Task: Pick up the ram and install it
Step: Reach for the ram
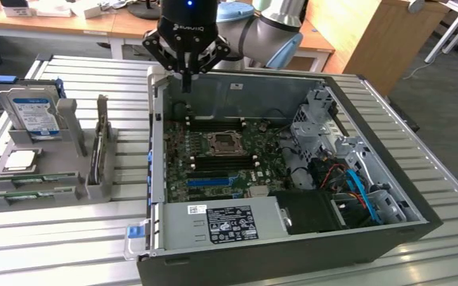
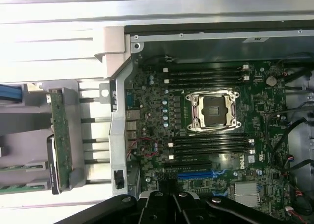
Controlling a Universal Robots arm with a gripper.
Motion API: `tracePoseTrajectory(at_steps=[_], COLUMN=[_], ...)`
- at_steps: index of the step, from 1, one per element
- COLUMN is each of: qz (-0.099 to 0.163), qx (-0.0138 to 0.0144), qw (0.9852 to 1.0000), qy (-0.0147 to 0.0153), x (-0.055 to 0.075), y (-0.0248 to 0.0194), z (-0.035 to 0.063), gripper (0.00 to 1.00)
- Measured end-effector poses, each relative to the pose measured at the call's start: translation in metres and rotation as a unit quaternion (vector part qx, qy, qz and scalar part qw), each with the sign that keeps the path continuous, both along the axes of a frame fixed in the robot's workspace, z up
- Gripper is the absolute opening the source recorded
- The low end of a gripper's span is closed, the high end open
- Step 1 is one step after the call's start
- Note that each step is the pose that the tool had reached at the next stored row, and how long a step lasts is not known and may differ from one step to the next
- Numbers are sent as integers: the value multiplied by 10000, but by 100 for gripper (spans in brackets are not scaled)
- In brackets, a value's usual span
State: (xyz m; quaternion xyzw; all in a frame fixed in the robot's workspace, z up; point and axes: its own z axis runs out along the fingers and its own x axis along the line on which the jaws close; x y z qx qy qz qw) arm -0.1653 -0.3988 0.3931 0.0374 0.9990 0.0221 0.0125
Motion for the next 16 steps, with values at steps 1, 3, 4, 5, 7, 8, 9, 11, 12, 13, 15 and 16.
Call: tracePoseTrajectory(at_steps=[1, 3, 4, 5, 7, 8, 9, 11, 12, 13, 15, 16], qz=[0, 0, 0, 0, 0, 0, 0, 0, 0, 0, 0, 0], qx=[0, 0, 0, 0, 0, 0, 0, 0, 0, 0, 0, 0], qw=[10000, 10000, 10000, 10000, 10000, 10000, 10000, 10000, 10000, 10000, 10000, 10000], qy=[0, 0, 0, 0, 0, 0, 0, 0, 0, 0, 0, 0], x=[-13, -42, -55, -69, -95, -109, -123, -150, -164, -178, -207, -221], y=[0, 0, 0, 0, 0, 0, 0, 0, 0, 0, 0, 0], z=[0, 0, 0, 0, 0, 0, 0, 0, -1, -1, -1, -1], gripper=[11, 11, 11, 11, 11, 11, 11, 11, 11, 11, 11, 11])
